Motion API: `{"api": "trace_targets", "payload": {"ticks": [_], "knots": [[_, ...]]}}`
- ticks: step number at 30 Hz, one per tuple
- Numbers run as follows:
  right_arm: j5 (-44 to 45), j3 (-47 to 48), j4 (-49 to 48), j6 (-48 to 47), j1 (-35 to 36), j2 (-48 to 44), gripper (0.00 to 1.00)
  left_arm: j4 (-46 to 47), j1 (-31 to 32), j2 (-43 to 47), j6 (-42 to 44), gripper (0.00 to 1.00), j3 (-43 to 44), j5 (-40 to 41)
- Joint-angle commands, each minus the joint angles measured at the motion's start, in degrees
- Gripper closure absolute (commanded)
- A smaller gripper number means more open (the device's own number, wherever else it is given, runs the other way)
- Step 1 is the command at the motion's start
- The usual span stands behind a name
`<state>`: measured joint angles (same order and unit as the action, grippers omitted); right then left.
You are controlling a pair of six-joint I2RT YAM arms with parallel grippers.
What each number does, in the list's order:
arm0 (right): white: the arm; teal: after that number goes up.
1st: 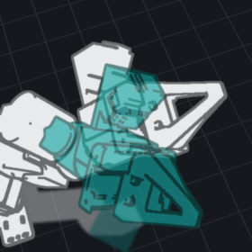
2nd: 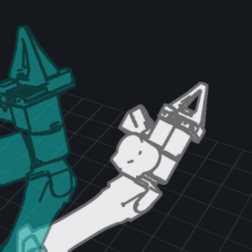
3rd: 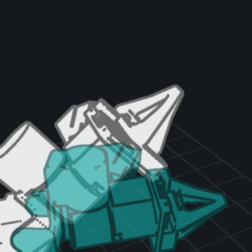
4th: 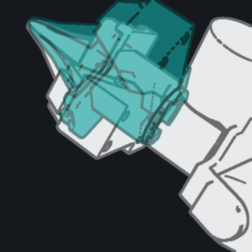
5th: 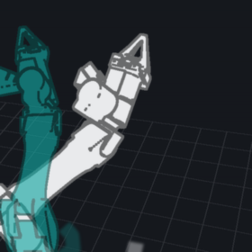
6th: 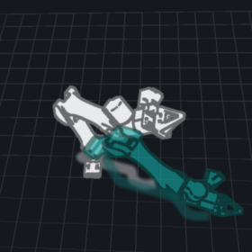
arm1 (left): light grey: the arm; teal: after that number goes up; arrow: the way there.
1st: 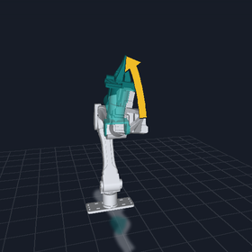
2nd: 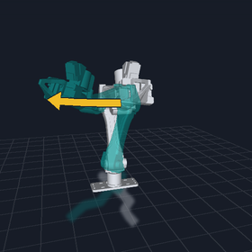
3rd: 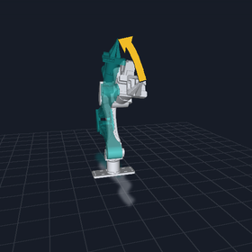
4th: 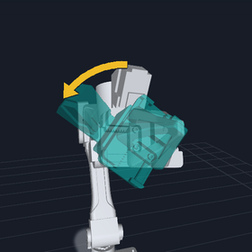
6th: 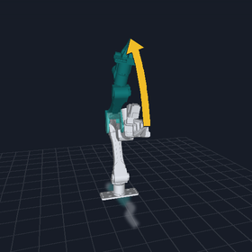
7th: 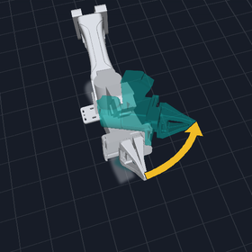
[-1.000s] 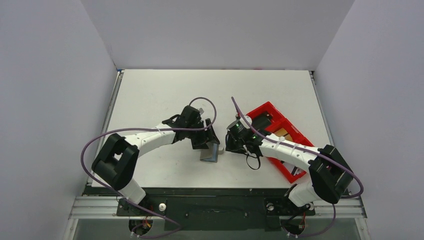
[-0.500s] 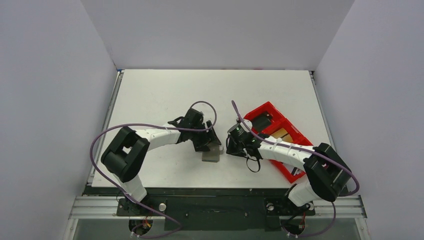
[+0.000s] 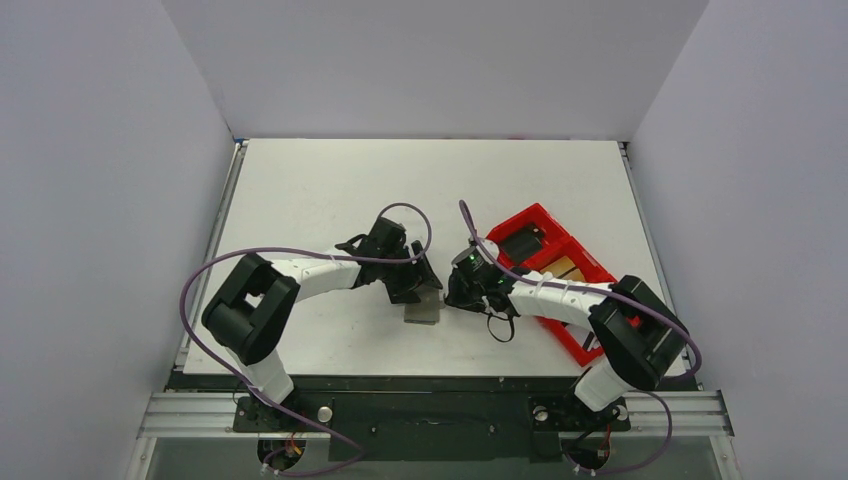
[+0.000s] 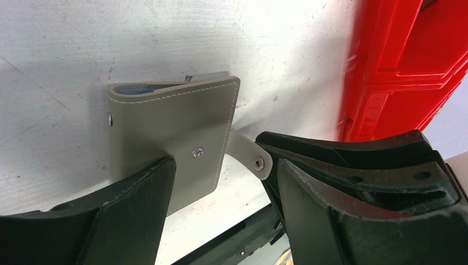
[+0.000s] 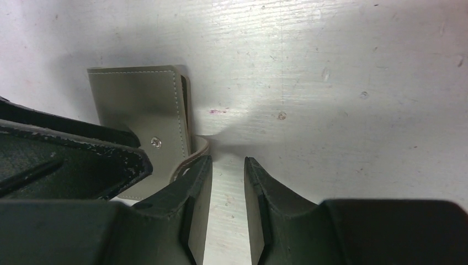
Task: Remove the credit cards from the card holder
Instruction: Close the card holder at the center of the board.
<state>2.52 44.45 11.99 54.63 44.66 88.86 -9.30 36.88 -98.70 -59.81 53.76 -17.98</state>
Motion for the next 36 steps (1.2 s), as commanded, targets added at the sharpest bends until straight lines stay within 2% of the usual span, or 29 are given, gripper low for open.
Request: {"api": "trace_targets", "payload": {"ticks": [1,7,22,29,36], "knots": [[-0.5,1.7,-4.5,0.7,0.5,0.6,0.75,0.4,0.0,1.0,0.9,0.33,-0.8,3.2],[-0.9,1.1,-6.8,1.4,0.7,0.2,0.75,-0.1,0.0,1.2,1.3,0.33,-0.8,3.2],[-2.1,1.6,-8.5,2.5,2.7,6.5,0.76,-1.0,0.0,0.9,2.7,0.33,0.5,2.8],[-1.5,1.0,-7.4,2.5,2.4,6.2,0.76,-6.7,-0.4,4.1,6.0,0.33,3.9,4.1],[-1.4,1.3,-6.3,2.0,2.1,5.8,0.76,-13.6,-3.9,9.9,11.5,0.33,6.6,5.8]]}}
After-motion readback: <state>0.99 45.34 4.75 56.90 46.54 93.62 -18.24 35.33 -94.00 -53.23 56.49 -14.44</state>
